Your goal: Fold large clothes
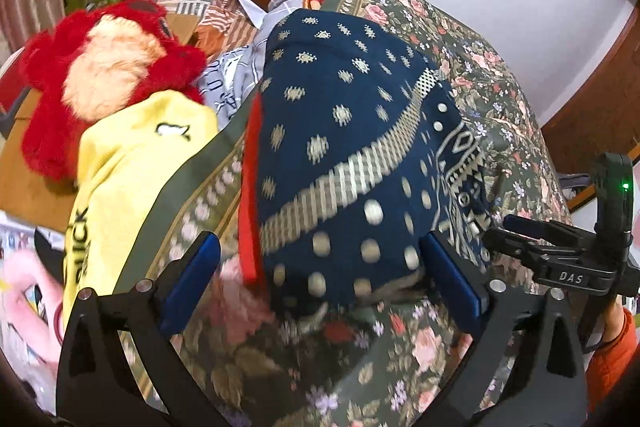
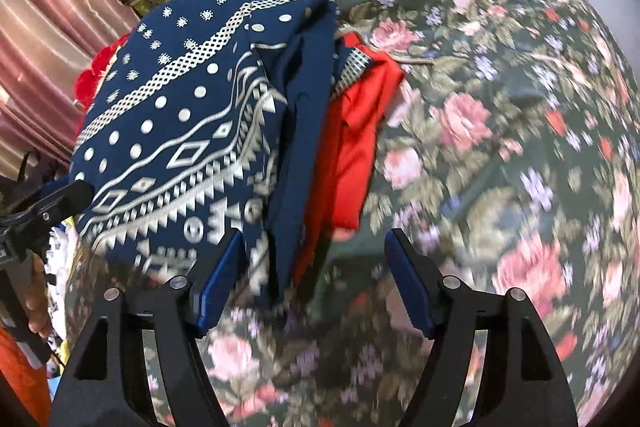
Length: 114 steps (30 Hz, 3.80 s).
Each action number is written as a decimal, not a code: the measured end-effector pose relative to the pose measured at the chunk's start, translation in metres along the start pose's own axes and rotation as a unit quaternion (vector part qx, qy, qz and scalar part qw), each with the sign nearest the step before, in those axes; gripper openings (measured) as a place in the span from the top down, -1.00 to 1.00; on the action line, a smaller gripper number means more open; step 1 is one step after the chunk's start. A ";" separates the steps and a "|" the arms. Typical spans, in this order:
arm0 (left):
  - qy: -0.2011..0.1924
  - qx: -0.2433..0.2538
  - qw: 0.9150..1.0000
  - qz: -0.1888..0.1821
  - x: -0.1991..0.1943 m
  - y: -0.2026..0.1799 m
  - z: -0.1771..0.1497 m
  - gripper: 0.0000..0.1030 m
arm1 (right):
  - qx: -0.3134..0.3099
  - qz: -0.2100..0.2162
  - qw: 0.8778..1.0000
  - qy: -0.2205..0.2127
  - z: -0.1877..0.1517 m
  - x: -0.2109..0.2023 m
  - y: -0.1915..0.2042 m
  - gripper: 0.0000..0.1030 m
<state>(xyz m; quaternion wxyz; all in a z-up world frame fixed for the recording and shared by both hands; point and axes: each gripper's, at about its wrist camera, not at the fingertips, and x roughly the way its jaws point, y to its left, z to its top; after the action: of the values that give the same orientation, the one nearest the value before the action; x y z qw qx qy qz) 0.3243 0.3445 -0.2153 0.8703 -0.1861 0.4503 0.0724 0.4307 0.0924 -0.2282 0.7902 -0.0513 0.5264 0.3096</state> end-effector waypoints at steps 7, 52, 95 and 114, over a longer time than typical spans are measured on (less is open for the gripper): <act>-0.038 0.034 0.998 0.041 -0.059 -0.029 -0.009 -0.96 | -0.013 0.009 0.997 -0.071 -0.008 -0.079 0.017 -0.34; -0.416 0.086 0.904 0.057 -0.362 -0.188 -0.188 -0.99 | -0.078 -0.019 0.884 -0.461 -0.177 -0.350 0.118 -1.00; -0.399 0.074 0.912 0.054 -0.345 -0.188 -0.184 -0.99 | -0.068 -0.028 0.899 -0.432 -0.179 -0.352 0.106 -1.00; -0.393 0.077 0.915 0.045 -0.339 -0.189 -0.187 -0.99 | -0.060 -0.029 0.900 -0.430 -0.182 -0.351 0.106 -1.00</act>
<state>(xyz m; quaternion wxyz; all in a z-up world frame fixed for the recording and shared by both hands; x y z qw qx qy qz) 0.0402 0.1115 0.0105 0.9845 -0.0551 0.0841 0.1437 0.1381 -0.0491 0.0211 0.9437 0.0237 0.1140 0.3095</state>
